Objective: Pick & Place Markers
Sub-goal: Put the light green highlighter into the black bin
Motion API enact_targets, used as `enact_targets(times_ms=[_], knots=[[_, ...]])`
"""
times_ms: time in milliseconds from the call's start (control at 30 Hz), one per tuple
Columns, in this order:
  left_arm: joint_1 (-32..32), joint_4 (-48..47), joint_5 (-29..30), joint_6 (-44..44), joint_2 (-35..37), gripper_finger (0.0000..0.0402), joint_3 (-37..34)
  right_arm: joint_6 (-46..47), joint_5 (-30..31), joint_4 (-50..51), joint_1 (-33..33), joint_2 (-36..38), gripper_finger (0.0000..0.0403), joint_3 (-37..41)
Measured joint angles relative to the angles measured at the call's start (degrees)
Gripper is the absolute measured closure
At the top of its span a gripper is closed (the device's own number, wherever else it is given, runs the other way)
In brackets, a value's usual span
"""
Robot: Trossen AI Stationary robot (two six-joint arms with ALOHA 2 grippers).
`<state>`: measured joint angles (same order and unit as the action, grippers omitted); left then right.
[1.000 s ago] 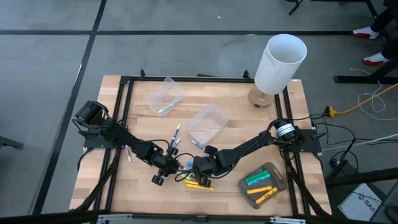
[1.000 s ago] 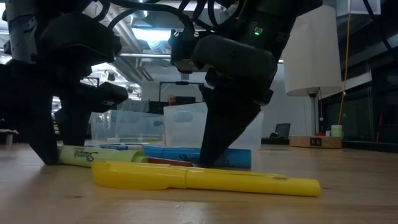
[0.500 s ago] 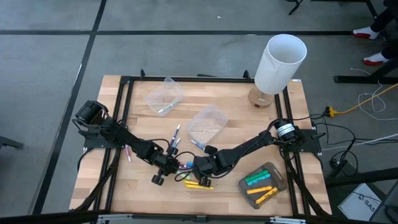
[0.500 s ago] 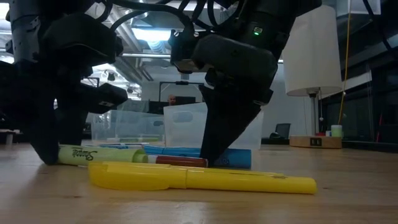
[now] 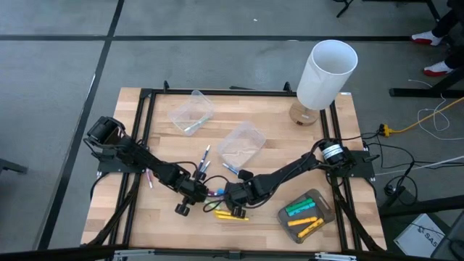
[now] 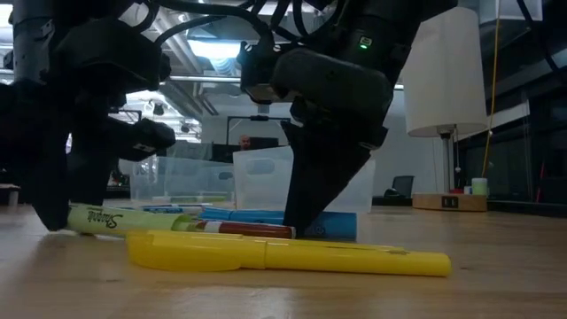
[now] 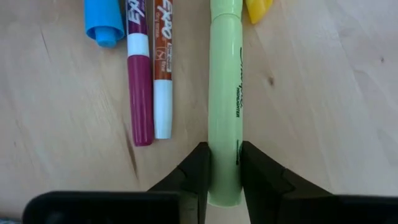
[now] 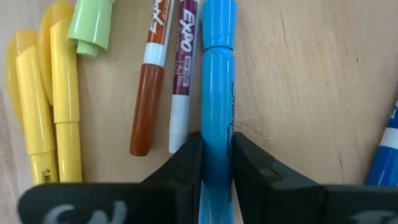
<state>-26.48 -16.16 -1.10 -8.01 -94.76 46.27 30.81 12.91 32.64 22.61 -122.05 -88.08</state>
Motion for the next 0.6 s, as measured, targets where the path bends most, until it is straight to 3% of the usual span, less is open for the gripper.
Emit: enact_targets(times_ms=[600], knots=[[0.0, -9.93, 3.2, 0.5, 5.16, 0.0337, 5.44, -5.75, 2.98, 10.74, 0.0, 0.01, 0.0338, -6.31]])
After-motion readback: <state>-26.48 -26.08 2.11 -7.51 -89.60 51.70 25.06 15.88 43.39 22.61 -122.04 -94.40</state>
